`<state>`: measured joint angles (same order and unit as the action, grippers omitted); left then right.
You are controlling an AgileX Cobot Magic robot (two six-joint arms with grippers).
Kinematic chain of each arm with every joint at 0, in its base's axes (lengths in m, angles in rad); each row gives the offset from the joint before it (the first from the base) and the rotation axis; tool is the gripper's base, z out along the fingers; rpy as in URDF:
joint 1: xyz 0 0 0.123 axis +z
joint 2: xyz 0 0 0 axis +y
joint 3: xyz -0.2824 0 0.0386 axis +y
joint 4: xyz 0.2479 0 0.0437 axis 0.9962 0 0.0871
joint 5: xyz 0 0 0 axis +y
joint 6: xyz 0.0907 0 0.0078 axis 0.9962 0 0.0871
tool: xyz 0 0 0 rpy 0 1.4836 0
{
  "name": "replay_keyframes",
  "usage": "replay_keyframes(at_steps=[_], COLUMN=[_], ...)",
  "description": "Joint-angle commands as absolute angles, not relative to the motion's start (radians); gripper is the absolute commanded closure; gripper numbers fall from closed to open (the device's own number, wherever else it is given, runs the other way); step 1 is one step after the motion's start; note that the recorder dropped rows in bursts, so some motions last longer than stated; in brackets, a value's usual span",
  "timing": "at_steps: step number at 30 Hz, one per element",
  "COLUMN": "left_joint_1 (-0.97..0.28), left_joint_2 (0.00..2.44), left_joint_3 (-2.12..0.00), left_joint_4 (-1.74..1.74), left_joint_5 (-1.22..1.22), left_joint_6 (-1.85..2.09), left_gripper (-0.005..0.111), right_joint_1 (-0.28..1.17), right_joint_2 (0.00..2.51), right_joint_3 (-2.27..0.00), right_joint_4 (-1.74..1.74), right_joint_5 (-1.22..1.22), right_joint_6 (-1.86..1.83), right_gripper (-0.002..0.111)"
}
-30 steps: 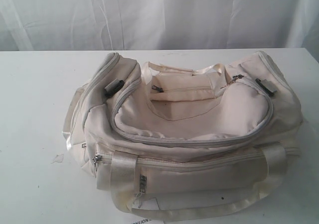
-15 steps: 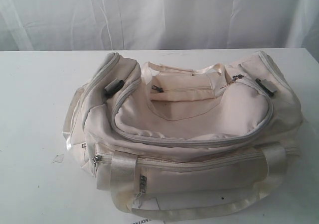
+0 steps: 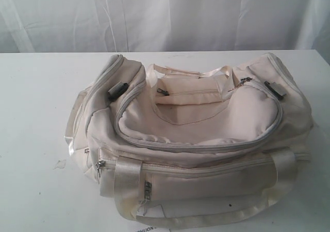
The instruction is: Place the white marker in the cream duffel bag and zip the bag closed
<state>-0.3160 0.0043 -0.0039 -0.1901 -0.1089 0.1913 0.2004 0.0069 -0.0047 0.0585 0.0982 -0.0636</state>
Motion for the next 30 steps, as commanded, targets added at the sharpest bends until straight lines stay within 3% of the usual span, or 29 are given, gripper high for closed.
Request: replay_keyframes(at_steps=[1, 30], left_joint_1=[-0.314, -0.314], left_joint_2=[0.000, 0.000], left_joint_3=[0.000, 0.000], left_joint_4=[-0.198, -0.098], left_joint_5=[-0.112, 0.000], left_joint_6=[0.178, 0.019], left_gripper=[0.064, 0.064], right_joint_1=[0.195, 0.195], right_joint_2=[0.000, 0.000], right_joint_3=[0.000, 0.000], right_joint_4=[0.051, 0.053], right_joint_5=[0.090, 0.090], right_joint_6=[-0.063, -0.063], right_gripper=[0.108, 0.108])
